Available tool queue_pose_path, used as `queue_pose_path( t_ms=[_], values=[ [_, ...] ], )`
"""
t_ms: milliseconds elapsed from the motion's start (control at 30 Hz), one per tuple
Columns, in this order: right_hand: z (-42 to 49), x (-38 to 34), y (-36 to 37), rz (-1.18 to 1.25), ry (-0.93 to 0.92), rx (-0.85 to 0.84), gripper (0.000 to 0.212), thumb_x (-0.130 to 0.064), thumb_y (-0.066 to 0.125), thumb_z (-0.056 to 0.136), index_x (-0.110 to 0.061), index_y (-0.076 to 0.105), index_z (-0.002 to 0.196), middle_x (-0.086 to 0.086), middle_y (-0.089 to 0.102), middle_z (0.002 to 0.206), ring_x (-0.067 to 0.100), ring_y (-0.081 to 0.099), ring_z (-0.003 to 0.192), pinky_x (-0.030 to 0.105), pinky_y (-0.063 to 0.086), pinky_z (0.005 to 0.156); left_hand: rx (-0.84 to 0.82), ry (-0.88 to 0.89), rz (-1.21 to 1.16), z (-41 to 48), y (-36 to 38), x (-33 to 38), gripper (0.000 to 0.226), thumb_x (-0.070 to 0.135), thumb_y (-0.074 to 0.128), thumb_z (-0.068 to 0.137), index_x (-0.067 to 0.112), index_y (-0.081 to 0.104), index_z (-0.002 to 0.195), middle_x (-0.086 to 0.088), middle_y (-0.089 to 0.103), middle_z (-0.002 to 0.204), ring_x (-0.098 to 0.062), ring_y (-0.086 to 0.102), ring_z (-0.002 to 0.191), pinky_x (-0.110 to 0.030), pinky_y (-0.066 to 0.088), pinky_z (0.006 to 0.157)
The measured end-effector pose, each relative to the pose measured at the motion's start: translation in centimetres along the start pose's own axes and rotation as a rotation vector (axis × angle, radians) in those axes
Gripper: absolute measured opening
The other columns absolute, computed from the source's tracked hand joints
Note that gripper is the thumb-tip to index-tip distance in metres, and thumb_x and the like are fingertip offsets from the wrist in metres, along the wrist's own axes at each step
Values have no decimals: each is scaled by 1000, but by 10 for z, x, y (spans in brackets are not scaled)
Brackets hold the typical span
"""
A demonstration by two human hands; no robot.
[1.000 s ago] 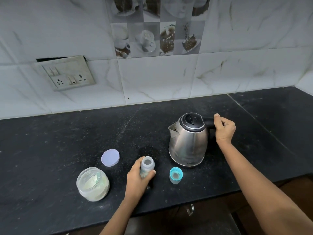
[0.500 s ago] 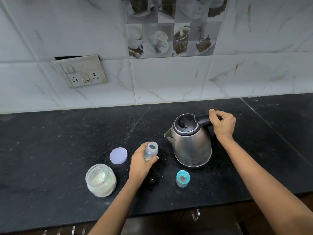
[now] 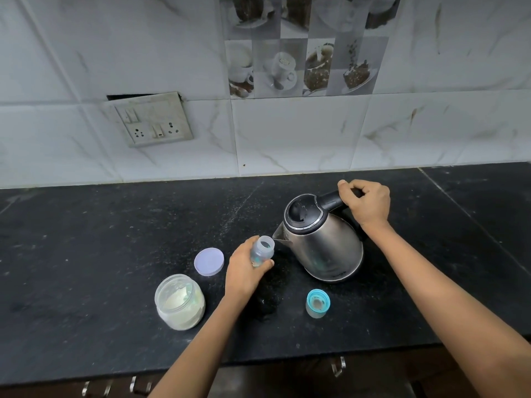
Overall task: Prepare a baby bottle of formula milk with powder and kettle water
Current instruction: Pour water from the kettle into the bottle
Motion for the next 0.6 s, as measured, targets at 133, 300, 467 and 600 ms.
queue_pose_path(
  t_ms=[133,300,467,600],
  values=[
    [1,-8,8,-47,-18,-17,51,-62,50,73,-16,65,56,1,48,45,20,48,49,28,36,53,-2,-4,-13,1,-3,-4,59,23,79,67,28,57,122,11,61,119,-11,57,107,-35,46,97],
    [1,-17,15,-86,-32,-43,53,-63,49,73,-15,64,55,-1,46,44,20,47,48,27,36,54,19,-7,-23,-1,-9,-8,59,16,80,68,24,58,122,9,62,117,-12,57,106,-27,43,95],
    [0,-23,18,-107,-49,-54,53,-63,49,73,-16,64,55,-1,46,43,20,49,48,27,35,54,17,-16,-15,-3,-11,-15,60,17,80,66,23,59,122,7,63,116,-13,57,105,-32,45,96],
    [0,-28,22,-122,-54,-71,52,-64,49,72,-17,61,54,-2,44,43,20,46,48,28,37,55,9,-22,-16,-4,-11,-18,59,17,80,67,22,59,122,8,63,116,-13,57,105,-30,45,95]
  ],
)
Point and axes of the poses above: each hand's wrist, its own z-axis towards the middle knuckle, its own y-axis out of the palm, x = y × z, the point moved 6 cm from there along z, towards the middle knuckle
